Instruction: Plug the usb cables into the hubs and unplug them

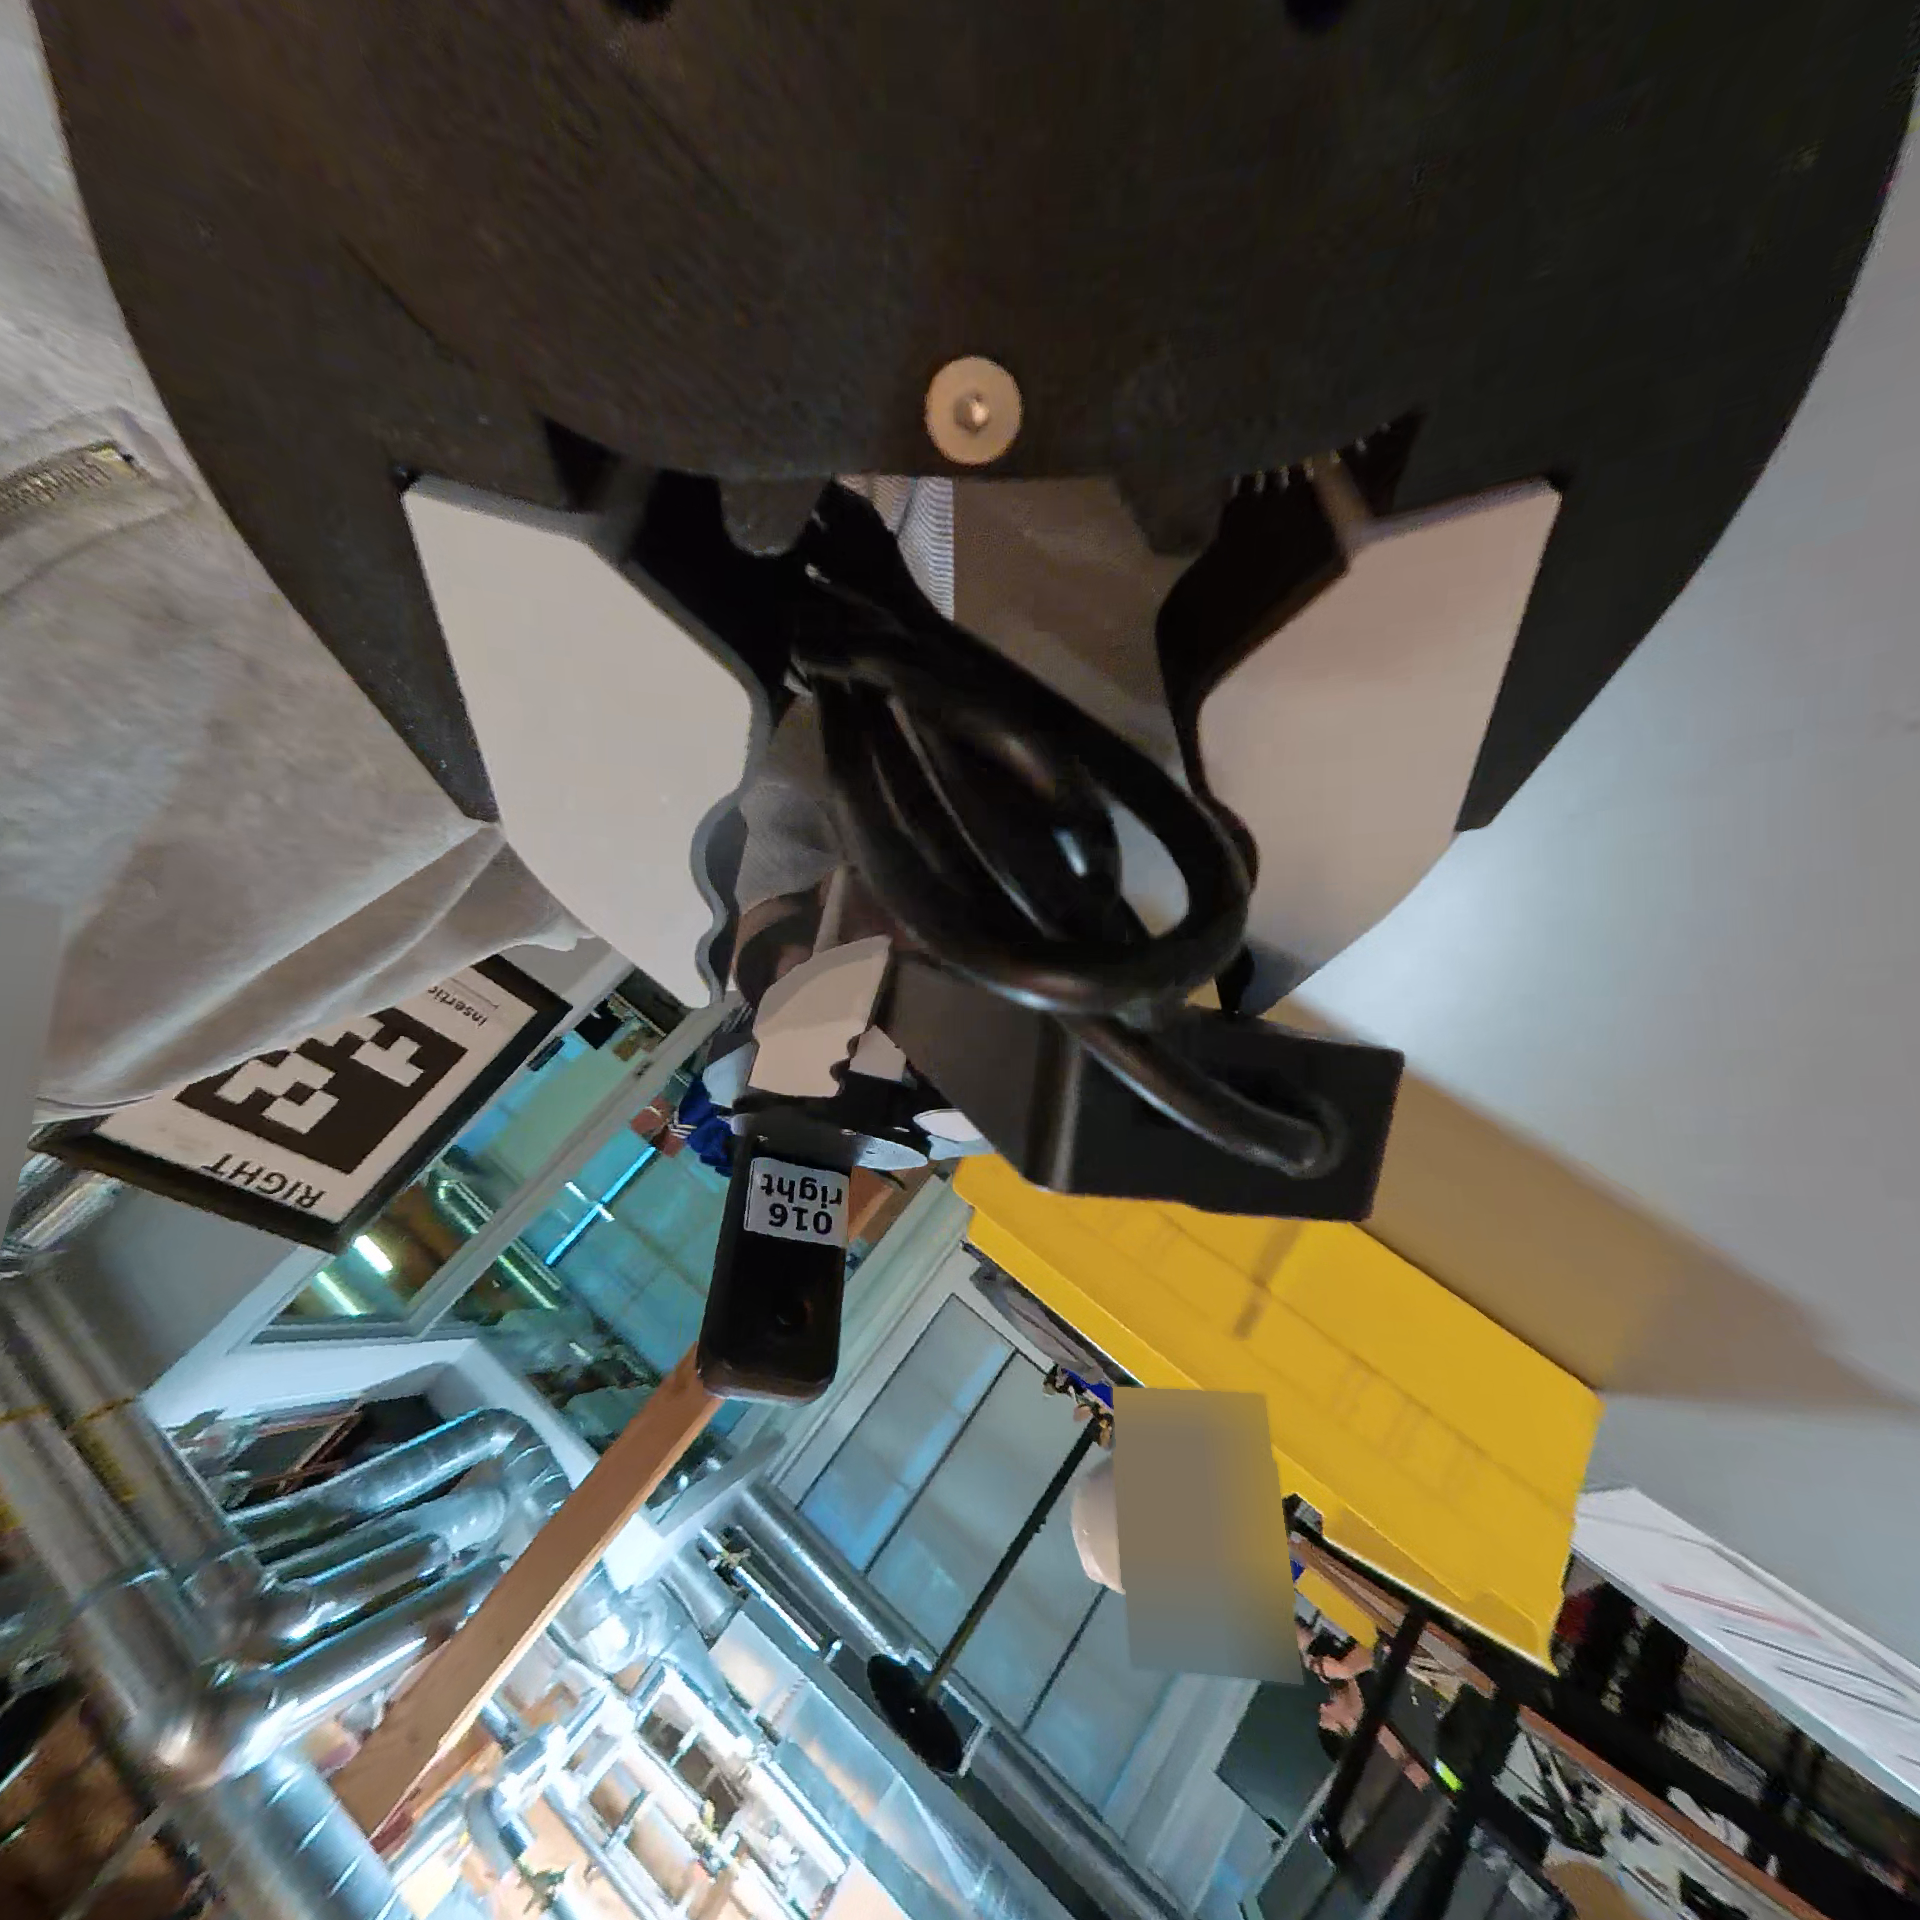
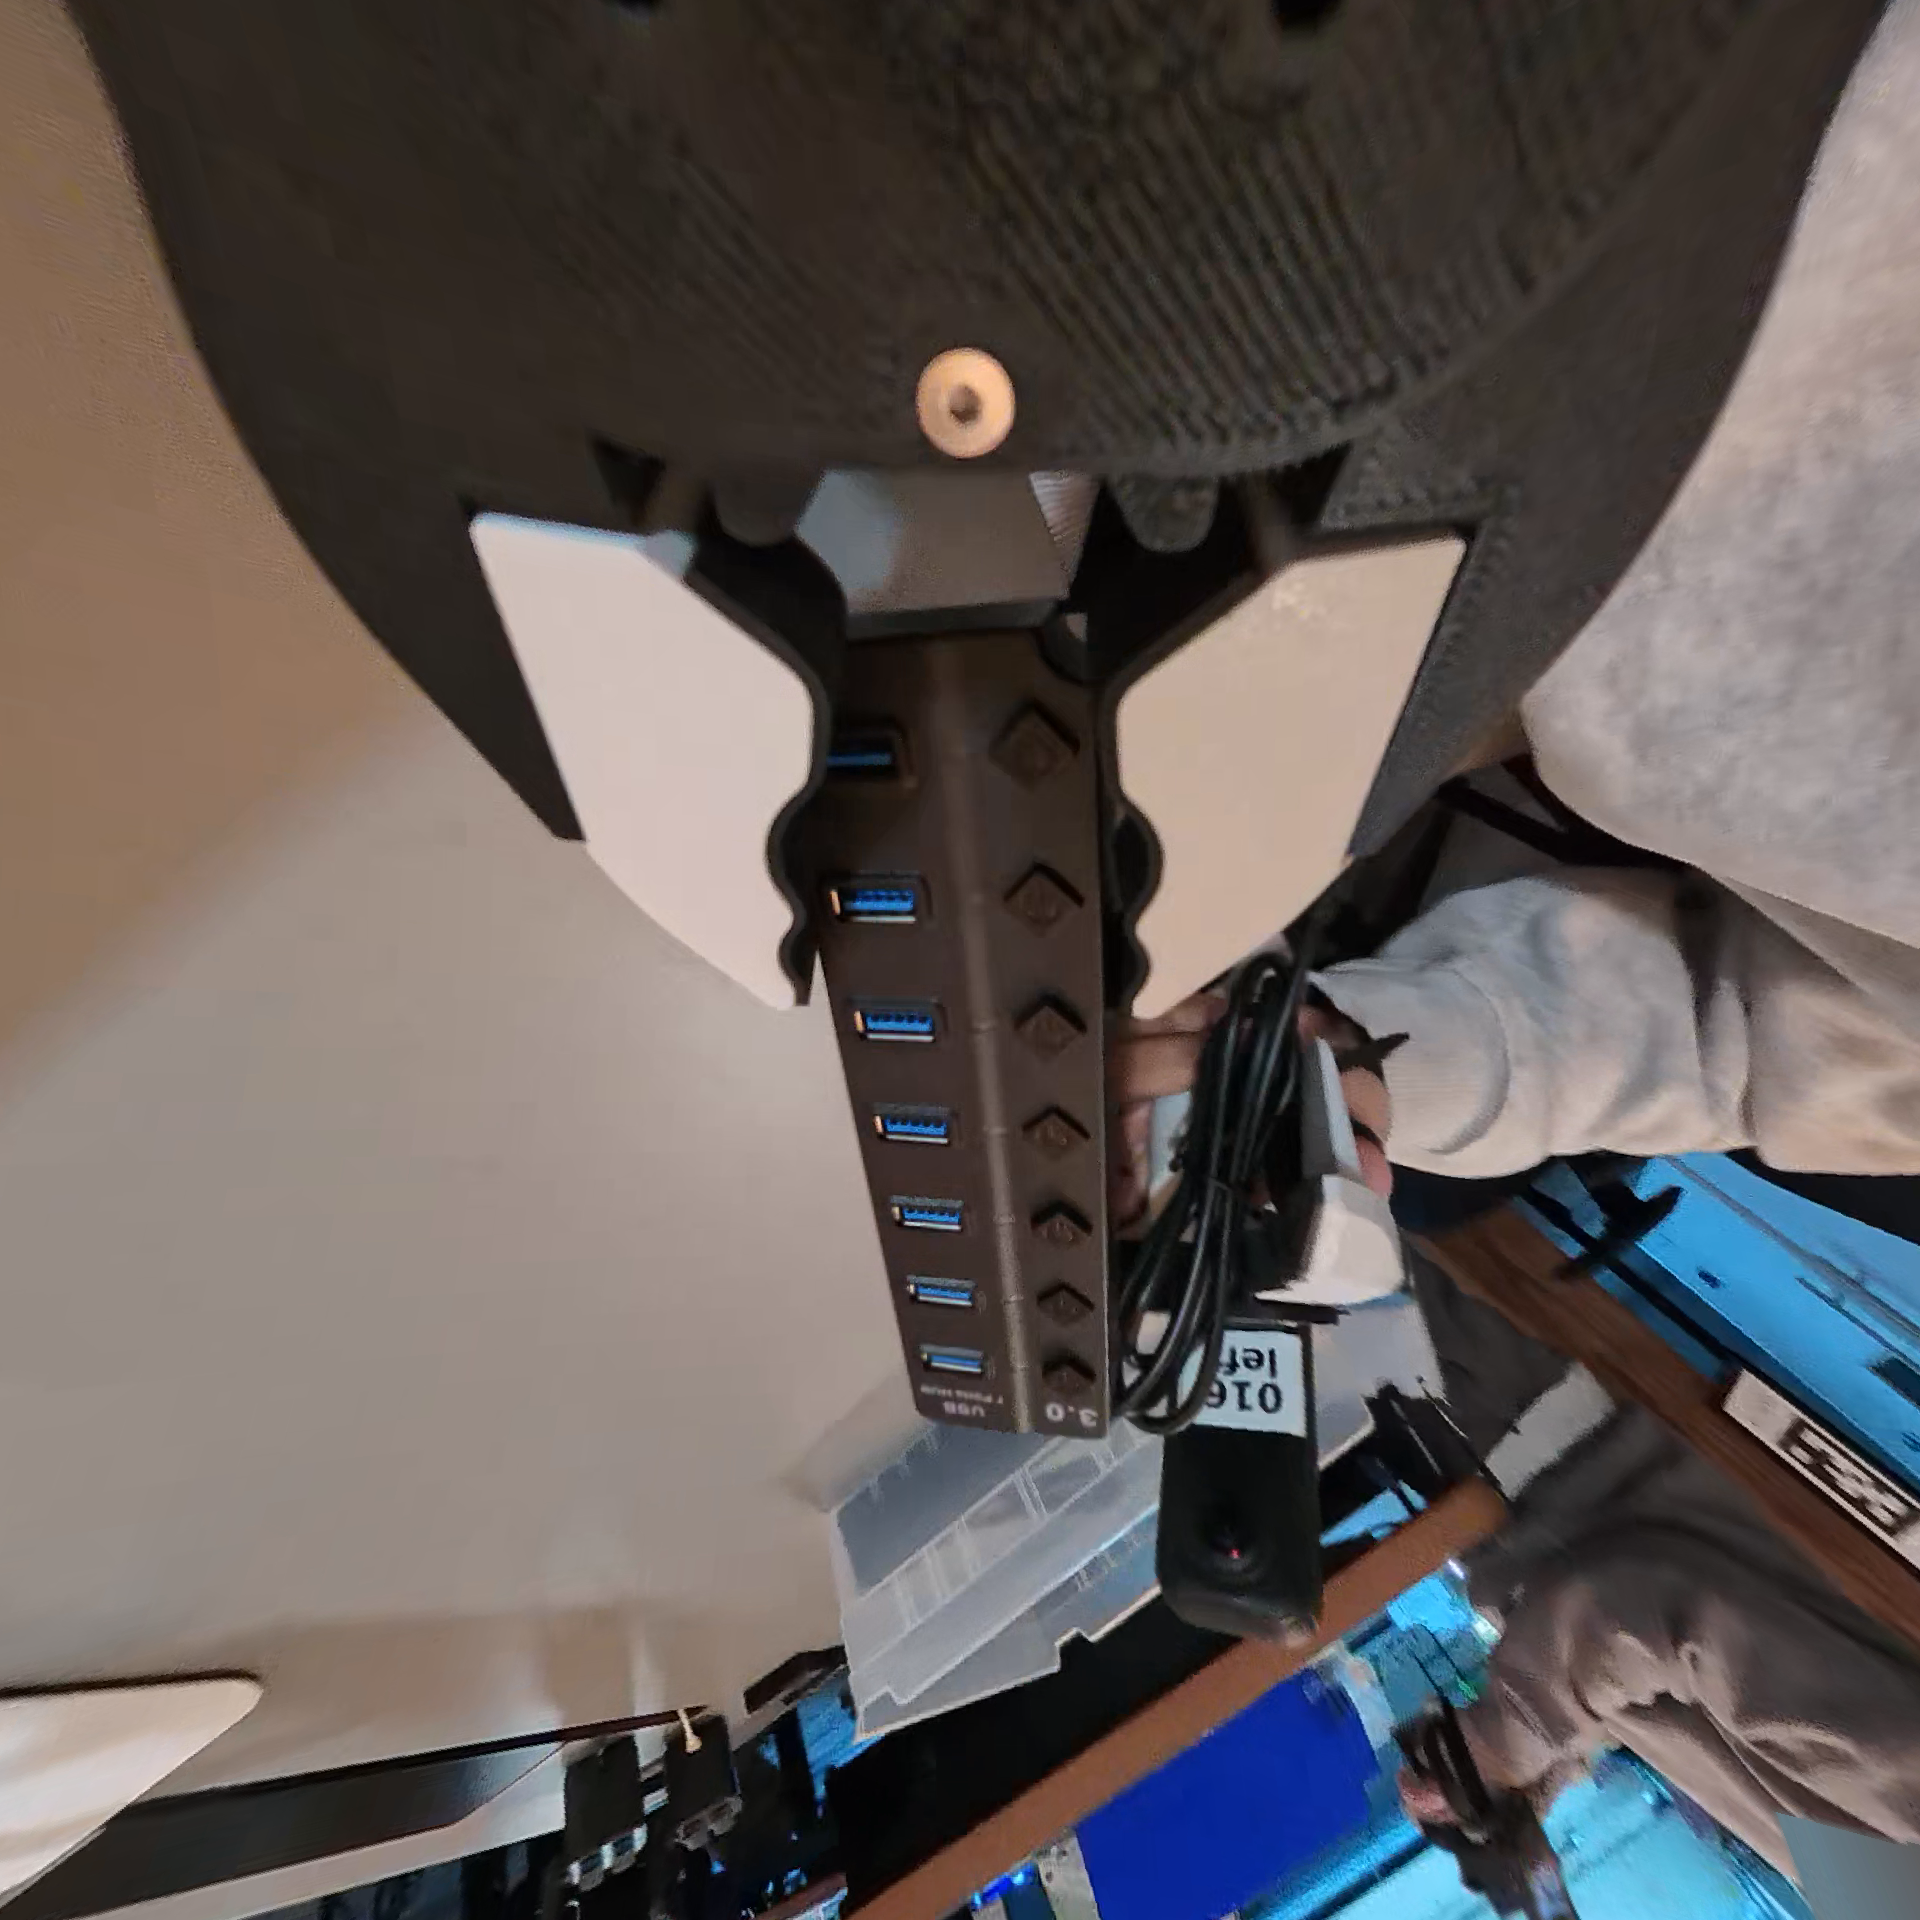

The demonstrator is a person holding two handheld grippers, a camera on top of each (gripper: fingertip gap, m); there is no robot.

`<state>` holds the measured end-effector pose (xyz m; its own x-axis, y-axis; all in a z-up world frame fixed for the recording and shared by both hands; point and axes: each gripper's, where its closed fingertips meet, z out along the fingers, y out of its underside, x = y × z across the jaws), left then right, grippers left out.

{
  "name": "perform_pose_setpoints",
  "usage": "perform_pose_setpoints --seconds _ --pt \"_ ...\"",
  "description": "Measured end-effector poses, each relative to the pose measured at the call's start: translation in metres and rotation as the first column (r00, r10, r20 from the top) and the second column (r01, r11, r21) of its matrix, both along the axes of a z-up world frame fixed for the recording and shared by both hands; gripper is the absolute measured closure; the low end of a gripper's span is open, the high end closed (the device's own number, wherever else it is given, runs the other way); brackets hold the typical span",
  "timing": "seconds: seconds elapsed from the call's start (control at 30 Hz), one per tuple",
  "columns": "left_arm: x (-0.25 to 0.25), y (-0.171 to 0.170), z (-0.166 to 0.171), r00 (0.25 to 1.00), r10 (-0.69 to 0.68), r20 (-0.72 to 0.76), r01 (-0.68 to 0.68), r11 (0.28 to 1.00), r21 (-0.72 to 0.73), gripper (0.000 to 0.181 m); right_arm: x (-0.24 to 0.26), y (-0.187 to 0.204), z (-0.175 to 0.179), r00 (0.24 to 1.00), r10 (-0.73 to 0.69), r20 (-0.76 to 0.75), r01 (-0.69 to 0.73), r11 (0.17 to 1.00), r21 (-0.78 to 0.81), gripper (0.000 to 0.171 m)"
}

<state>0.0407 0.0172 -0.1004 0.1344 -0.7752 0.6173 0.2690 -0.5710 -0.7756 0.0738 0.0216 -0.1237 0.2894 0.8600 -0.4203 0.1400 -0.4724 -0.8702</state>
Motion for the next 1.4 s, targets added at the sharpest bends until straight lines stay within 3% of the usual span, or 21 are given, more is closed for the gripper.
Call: perform_pose_setpoints --seconds 0.3,0.47,0.57,0.83,0.93,1.03,1.13,1.4 --pt "-0.004 0.005 0.000 0.999 0.046 0.024 -0.046 0.999 0.002 0.096 -0.013 -0.018 0.008 0.998 0.069 -0.005 -0.068 0.992 0.105 0.117" --pt "-0.009 0.004 0.011 0.995 0.058 0.076 -0.060 0.998 0.025 0.101 -0.017 -0.025 0.008 0.992 0.116 -0.045 -0.112 0.991 0.070 0.118" --pt "-0.013 0.006 0.018 0.990 0.068 0.126 -0.071 0.997 0.017 0.113 -0.024 -0.035 0.000 0.987 0.160 -0.002 -0.160 0.984 0.077 0.118" --pt "-0.010 0.003 0.021 0.989 0.042 0.142 -0.042 0.999 0.001 0.116 -0.036 -0.049 -0.020 0.969 0.219 0.116 -0.230 0.969 0.092 0.110" --pt "-0.004 -0.002 0.023 0.987 0.013 0.159 -0.012 1.000 -0.012 0.127 -0.041 -0.054 -0.020 0.966 0.229 0.121 -0.241 0.967 0.089 0.107" --pt "-0.002 -0.003 0.028 0.982 0.022 0.189 -0.018 1.000 -0.024 0.124 -0.040 -0.049 -0.023 0.967 0.194 0.165 -0.215 0.969 0.118 0.122" --pt "-0.003 -0.001 0.029 0.977 0.050 0.206 -0.042 0.998 -0.041 0.123 -0.040 -0.048 -0.022 0.973 0.191 0.126 -0.200 0.978 0.064 0.124" --pt "-0.008 0.006 0.032 0.960 0.131 0.246 -0.113 0.990 -0.086 0.126 -0.042 -0.044 -0.021 0.981 0.181 0.076 -0.182 0.983 0.007 0.105"
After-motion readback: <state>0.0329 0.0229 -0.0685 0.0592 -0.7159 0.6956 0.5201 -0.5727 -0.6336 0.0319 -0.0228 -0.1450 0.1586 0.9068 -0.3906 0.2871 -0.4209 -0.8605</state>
